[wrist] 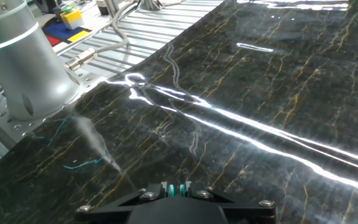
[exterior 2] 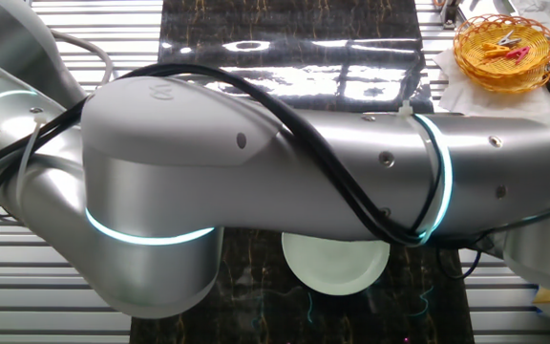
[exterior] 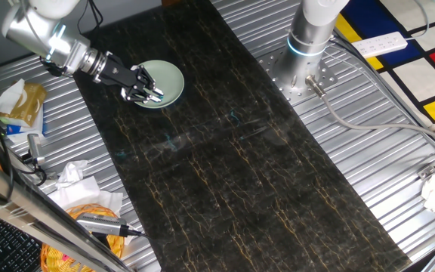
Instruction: Use a clamp
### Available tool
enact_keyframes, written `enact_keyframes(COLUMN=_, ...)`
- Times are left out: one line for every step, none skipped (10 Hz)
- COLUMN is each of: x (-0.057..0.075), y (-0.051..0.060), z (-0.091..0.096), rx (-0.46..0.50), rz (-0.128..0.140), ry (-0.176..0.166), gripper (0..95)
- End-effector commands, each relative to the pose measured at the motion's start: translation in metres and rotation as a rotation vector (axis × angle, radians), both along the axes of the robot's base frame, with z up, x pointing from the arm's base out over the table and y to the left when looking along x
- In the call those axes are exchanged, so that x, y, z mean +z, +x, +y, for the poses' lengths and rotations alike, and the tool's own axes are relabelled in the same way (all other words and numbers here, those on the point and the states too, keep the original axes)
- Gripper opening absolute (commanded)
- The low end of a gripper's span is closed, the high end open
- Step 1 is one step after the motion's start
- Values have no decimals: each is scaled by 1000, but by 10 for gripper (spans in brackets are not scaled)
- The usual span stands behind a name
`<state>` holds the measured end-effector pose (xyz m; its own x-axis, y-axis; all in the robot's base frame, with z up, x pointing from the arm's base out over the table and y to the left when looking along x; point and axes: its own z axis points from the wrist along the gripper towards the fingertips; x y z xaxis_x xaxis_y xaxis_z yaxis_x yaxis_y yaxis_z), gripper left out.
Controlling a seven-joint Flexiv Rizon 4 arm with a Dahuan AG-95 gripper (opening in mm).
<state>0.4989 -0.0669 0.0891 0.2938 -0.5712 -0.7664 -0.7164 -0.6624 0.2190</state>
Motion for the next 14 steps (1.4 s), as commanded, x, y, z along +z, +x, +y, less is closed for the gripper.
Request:
enact_keyframes(x=0, y=1, z=0, rx=3, rz=1, ry=2, gripper=0)
enact_keyframes(x=-1, y=1, z=-1, rx=2, rz=0, ry=7, gripper=0)
enact_keyframes(x=-2, y=1, z=0, rx=3, rz=0, ry=13, gripper=0)
enact_keyframes(x=-3, y=2, z=0, rx=3, rz=-1, ry=17, gripper=0)
enact_keyframes(x=-4, y=2, z=0, rx=4, rz=-6, ry=23, gripper=0)
enact_keyframes(x=-4, y=2, z=0, rx=4, rz=-9, ry=34, gripper=0)
enact_keyframes(x=-5, y=2, z=0, rx=1, rz=-14, ry=35, gripper=0)
enact_keyframes(x=-5, y=3, z=0, rx=2, rz=-17, ry=45, gripper=0)
enact_keyframes(x=-5, y=3, z=0, rx=1, rz=-20, ry=50, gripper=0)
enact_keyframes(x=-5, y=3, z=0, rx=-4, rz=-30, ry=57, gripper=0)
enact_keyframes(x=-5, y=3, z=0, rx=-6, rz=-38, ry=64, gripper=0)
enact_keyframes(x=-5, y=3, z=0, rx=-5, rz=-40, ry=67, gripper=0)
enact_keyframes(x=-5, y=3, z=0, rx=1, rz=-46, ry=72, gripper=0)
enact_keyframes(x=-5, y=3, z=0, rx=6, rz=-49, ry=77, gripper=0)
